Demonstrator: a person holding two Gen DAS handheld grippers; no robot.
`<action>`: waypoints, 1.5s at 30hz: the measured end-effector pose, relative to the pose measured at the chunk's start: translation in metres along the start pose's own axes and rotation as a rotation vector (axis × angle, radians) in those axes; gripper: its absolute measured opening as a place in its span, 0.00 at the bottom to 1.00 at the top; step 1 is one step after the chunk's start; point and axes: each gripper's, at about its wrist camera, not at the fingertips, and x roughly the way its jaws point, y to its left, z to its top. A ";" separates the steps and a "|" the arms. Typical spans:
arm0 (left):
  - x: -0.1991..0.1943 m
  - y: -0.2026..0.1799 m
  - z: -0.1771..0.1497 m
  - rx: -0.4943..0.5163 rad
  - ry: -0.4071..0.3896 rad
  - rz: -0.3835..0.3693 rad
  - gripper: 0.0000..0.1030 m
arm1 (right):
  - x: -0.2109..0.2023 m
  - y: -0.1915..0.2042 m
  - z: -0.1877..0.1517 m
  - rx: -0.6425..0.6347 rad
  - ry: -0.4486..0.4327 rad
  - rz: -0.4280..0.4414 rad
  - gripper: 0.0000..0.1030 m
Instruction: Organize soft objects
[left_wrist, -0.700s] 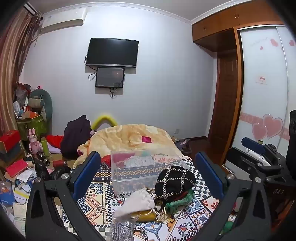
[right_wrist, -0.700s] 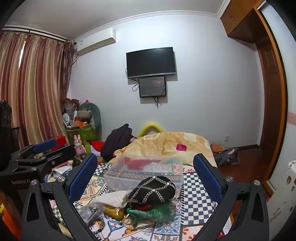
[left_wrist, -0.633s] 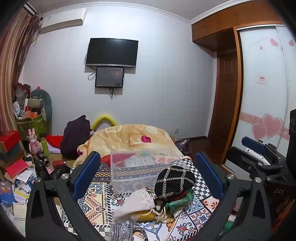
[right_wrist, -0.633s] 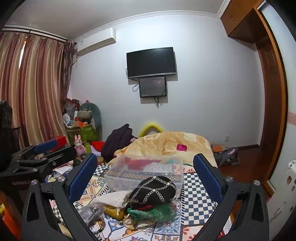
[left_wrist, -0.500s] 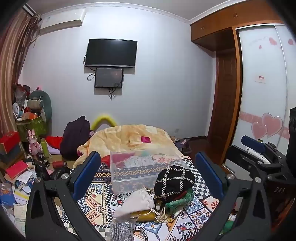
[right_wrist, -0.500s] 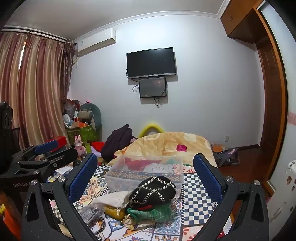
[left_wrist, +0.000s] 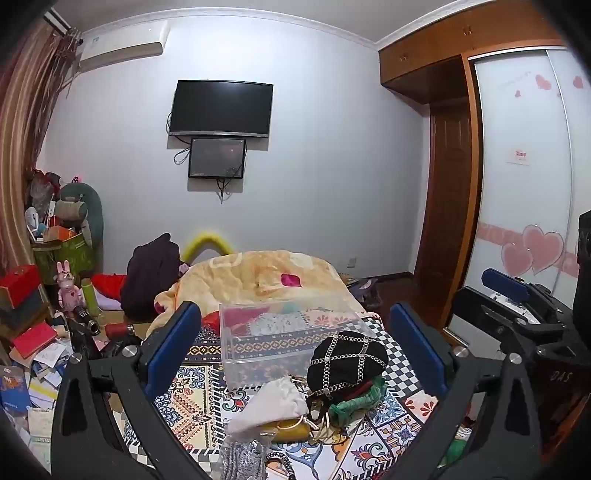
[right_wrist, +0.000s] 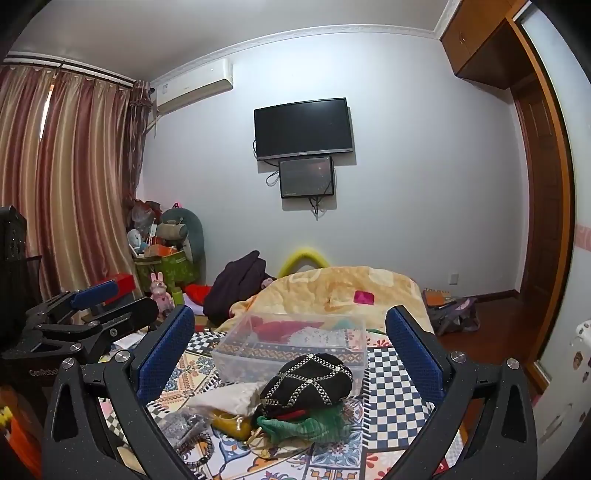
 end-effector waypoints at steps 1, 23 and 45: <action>0.000 0.000 0.000 0.000 0.001 0.000 1.00 | 0.000 0.000 0.000 0.000 -0.001 0.000 1.00; 0.000 0.000 -0.001 -0.005 0.000 0.001 1.00 | -0.002 0.000 0.001 0.000 -0.002 -0.001 1.00; -0.002 0.000 0.001 -0.002 -0.005 0.001 1.00 | -0.007 0.001 0.007 0.006 -0.015 0.001 1.00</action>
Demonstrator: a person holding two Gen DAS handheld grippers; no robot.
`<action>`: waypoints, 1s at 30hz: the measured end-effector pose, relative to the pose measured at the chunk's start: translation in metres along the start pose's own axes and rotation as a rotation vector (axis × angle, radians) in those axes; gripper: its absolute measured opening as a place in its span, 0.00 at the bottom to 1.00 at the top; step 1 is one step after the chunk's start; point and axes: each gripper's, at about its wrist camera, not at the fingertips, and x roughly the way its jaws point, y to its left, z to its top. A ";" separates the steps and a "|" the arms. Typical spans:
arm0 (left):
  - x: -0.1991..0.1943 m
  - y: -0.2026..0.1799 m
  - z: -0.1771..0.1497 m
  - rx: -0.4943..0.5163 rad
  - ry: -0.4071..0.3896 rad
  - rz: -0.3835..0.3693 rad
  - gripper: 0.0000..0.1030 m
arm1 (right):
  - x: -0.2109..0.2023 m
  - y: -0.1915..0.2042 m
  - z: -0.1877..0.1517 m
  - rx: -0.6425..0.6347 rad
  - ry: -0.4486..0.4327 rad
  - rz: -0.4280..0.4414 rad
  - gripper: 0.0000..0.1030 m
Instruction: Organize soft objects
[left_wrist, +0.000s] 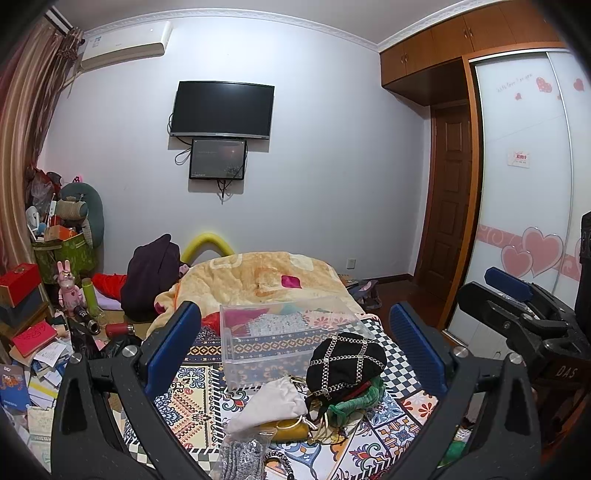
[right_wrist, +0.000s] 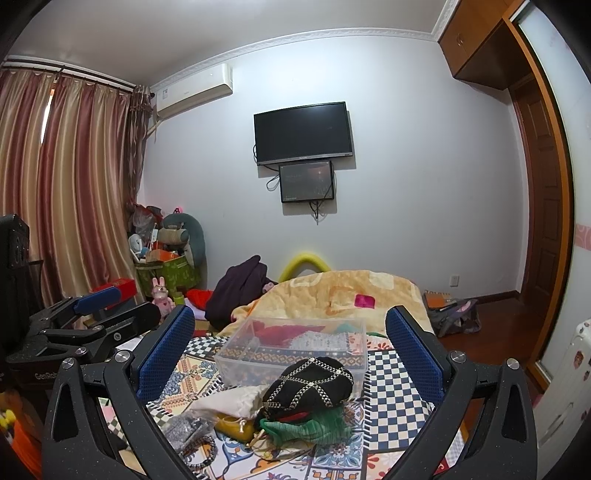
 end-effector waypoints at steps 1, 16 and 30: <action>0.000 0.000 0.000 0.000 0.000 0.001 1.00 | 0.000 0.000 0.001 0.001 0.000 0.000 1.00; -0.001 -0.002 0.001 0.003 -0.004 0.002 1.00 | 0.000 0.000 0.000 0.001 -0.002 0.000 1.00; 0.019 0.003 -0.013 -0.007 0.062 0.008 1.00 | 0.013 -0.006 -0.013 0.012 0.057 -0.014 1.00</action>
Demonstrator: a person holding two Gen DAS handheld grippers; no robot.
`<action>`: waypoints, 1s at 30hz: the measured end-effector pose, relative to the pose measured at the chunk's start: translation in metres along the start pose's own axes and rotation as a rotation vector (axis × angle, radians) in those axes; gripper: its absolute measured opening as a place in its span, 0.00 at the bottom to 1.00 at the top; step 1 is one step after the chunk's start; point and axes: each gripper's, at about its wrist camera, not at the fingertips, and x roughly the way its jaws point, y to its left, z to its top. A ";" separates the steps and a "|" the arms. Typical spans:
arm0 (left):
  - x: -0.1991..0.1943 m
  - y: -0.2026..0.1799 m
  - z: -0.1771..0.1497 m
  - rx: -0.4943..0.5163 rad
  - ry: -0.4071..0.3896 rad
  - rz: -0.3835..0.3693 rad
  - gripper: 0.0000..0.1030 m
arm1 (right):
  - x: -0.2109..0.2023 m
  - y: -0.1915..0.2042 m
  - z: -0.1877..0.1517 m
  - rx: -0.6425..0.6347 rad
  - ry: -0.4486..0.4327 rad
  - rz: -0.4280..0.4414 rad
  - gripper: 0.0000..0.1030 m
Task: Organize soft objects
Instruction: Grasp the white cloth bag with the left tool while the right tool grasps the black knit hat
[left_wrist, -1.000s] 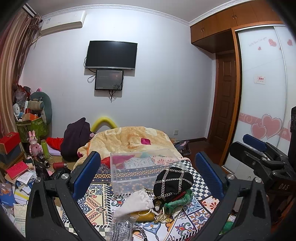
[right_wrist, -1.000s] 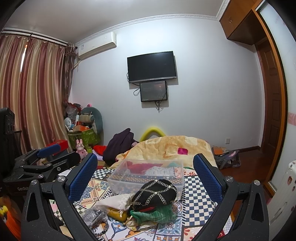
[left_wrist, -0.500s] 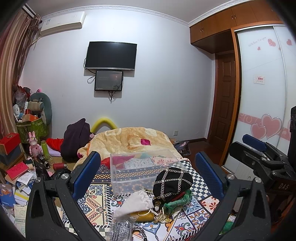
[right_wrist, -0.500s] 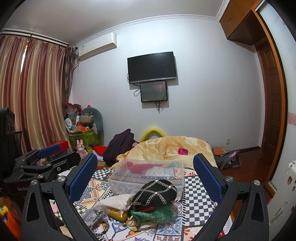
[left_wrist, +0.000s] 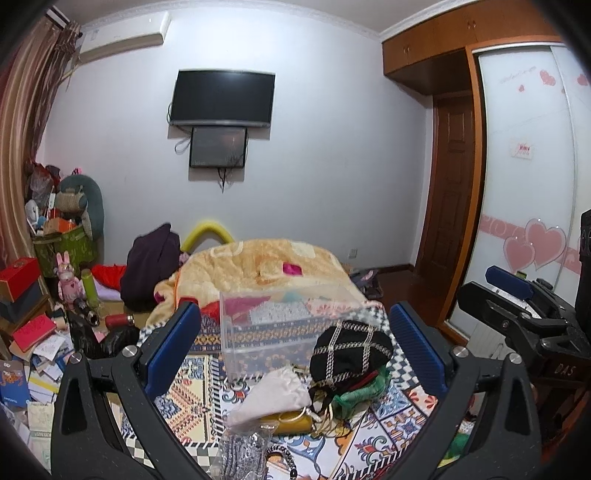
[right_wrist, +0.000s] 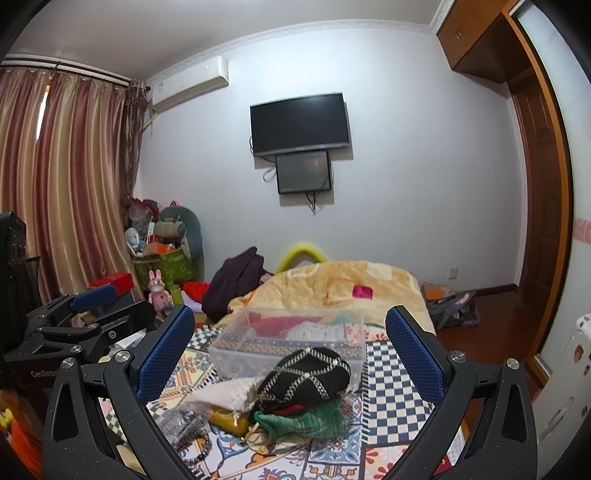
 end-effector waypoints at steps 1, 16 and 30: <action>0.005 0.002 -0.003 -0.006 0.016 -0.001 1.00 | 0.004 -0.002 -0.003 0.004 0.014 -0.002 1.00; 0.099 0.043 -0.070 -0.100 0.326 0.018 1.00 | 0.058 -0.040 -0.056 0.097 0.254 -0.019 1.00; 0.142 0.046 -0.108 -0.167 0.492 -0.081 0.67 | 0.089 -0.046 -0.071 0.146 0.348 0.050 0.63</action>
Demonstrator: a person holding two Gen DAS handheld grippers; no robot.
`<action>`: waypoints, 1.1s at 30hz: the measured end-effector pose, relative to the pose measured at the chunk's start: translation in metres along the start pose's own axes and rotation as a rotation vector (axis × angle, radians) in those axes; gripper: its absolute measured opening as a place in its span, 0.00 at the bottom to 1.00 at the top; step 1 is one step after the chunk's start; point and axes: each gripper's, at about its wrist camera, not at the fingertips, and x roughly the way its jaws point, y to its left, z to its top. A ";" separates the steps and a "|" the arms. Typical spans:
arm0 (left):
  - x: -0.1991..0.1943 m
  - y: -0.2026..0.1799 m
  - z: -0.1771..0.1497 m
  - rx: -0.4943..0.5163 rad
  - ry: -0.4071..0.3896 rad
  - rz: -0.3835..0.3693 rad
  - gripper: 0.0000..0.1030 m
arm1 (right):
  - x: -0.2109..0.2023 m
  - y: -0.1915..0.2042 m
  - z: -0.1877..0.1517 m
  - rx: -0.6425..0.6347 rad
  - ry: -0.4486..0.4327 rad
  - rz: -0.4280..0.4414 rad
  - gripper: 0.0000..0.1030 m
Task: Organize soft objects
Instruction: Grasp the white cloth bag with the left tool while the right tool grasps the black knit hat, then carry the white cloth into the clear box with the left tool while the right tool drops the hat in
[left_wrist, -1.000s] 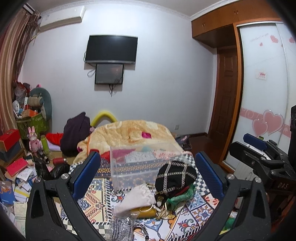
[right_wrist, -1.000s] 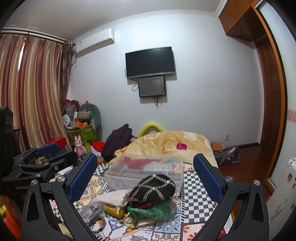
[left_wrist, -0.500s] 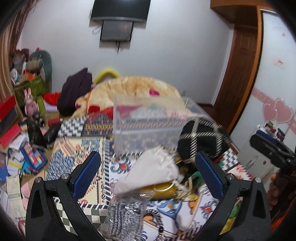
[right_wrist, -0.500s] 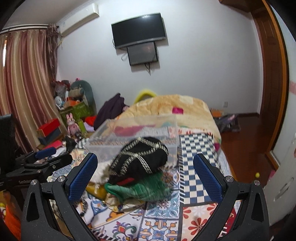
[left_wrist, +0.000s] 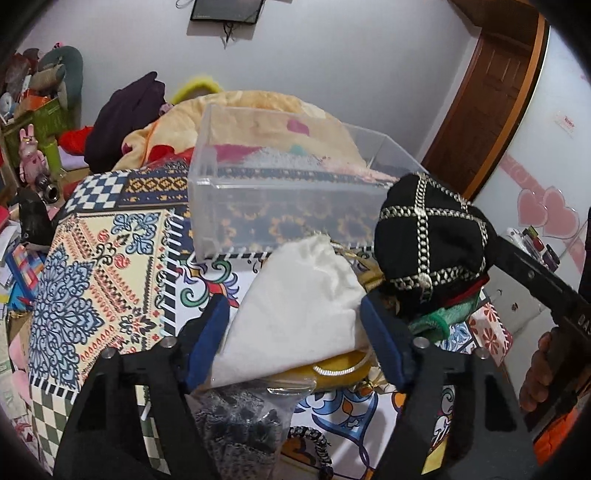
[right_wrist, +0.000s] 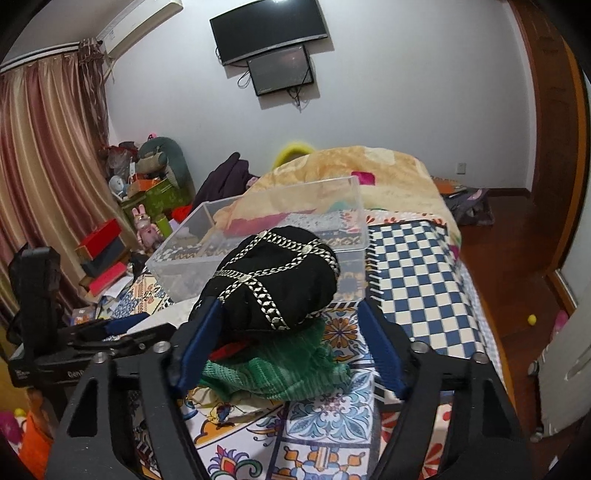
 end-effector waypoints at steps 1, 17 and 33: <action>0.000 0.000 -0.001 0.000 0.002 -0.003 0.62 | 0.000 0.001 0.000 -0.001 0.002 0.008 0.58; -0.029 -0.011 -0.002 0.046 -0.063 0.029 0.07 | -0.002 0.018 0.014 -0.085 -0.036 0.013 0.20; -0.092 -0.017 0.047 0.068 -0.271 0.019 0.07 | -0.024 0.027 0.042 -0.103 -0.165 0.022 0.19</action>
